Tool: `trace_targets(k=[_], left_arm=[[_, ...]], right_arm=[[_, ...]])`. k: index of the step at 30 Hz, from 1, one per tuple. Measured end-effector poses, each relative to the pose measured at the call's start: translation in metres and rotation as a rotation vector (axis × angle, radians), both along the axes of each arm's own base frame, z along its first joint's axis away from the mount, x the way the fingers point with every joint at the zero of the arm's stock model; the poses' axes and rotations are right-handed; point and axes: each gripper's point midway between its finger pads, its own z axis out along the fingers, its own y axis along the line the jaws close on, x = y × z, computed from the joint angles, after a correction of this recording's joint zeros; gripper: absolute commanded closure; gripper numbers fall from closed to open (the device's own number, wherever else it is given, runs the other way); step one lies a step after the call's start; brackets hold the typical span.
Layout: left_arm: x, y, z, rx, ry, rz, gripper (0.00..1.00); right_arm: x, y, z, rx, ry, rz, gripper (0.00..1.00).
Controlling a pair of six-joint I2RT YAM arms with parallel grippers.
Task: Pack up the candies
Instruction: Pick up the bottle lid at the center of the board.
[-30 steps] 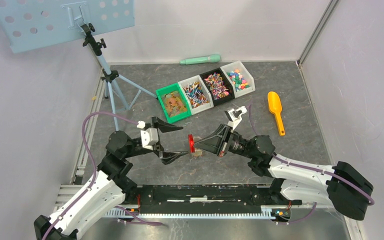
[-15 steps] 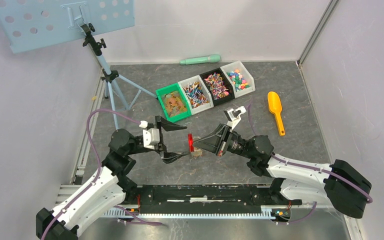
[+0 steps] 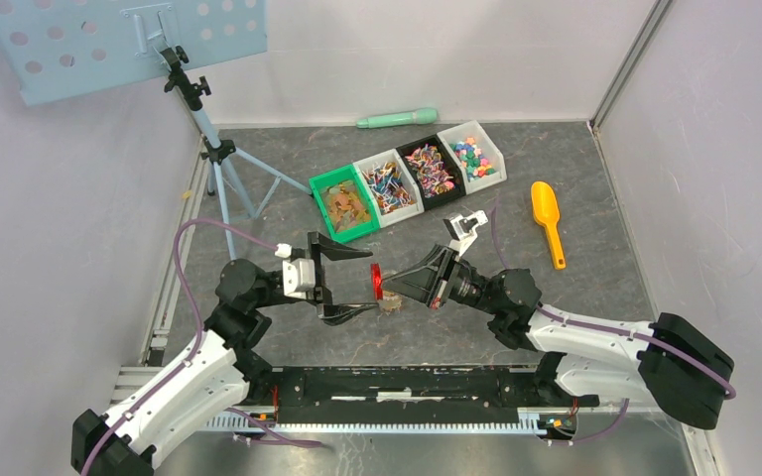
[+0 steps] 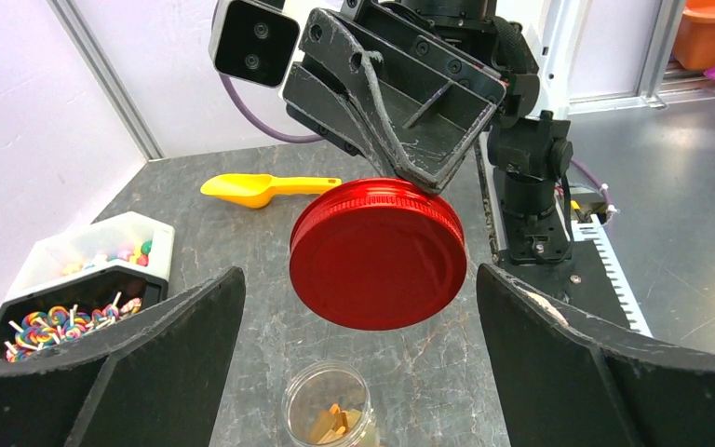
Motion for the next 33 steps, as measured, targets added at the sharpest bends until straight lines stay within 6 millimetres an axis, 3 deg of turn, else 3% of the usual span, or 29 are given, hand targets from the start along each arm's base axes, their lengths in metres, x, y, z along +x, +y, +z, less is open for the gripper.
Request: trace_targets(k=[16, 33], left_arm=[[0.0002, -0.0028, -0.0016, -0.009, 0.023, -0.016, 0.02], [-0.0041, -0.0040, -0.0055, 0.008, 0.038, -0.041, 0.30]], right_arm=[[0.0011, 0.0008, 0.0000, 0.006, 0.008, 0.000, 1.00], [0.0020, -0.0008, -0.0064, 0.002, 0.026, -0.007, 1.00]])
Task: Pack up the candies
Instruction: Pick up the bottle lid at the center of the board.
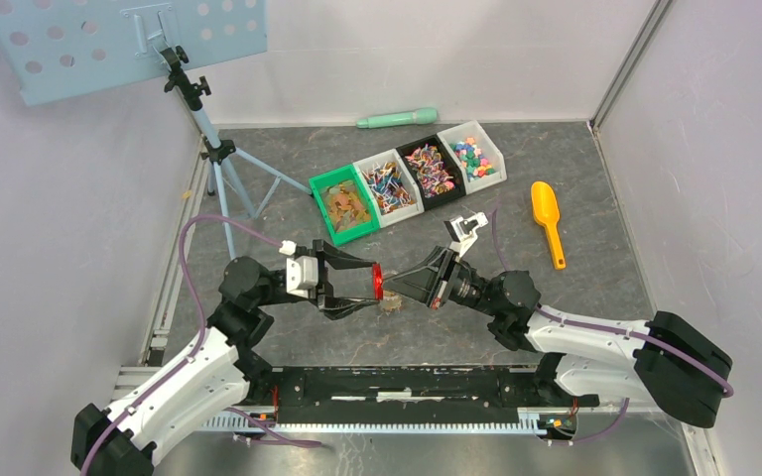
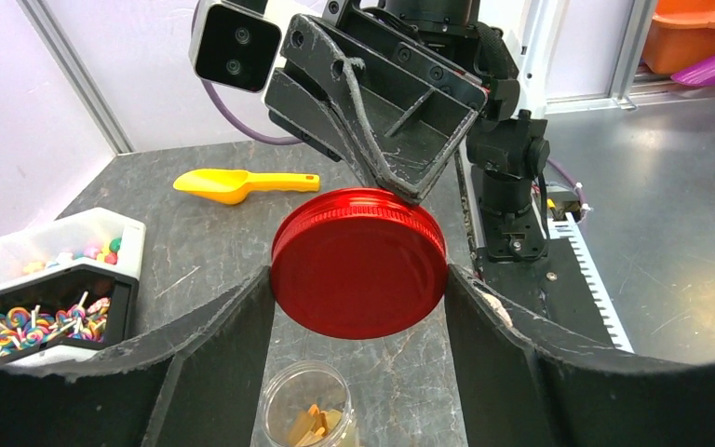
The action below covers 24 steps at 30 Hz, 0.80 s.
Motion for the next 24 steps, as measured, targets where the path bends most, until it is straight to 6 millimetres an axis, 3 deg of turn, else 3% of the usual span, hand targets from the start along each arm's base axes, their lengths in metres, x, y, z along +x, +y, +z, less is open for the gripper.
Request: trace_targets(k=[7, 11, 19, 24], left_arm=[[0.002, -0.001, 0.000, 0.022, 0.030, 0.000, 0.35], [0.002, -0.001, 0.000, 0.043, 0.061, 0.002, 0.35], [0.006, 0.002, 0.000, 0.140, 0.171, 0.038, 0.38], [0.015, 0.006, -0.003, 0.228, 0.232, 0.106, 0.38]], right_arm=[[0.002, 0.000, 0.001, 0.005, 0.008, -0.008, 0.85], [0.002, -0.002, -0.001, -0.008, 0.006, -0.016, 0.68], [0.012, -0.018, -0.007, -0.117, -0.054, -0.153, 0.02], [0.029, -0.039, -0.006, -0.245, -0.147, -0.326, 0.02]])
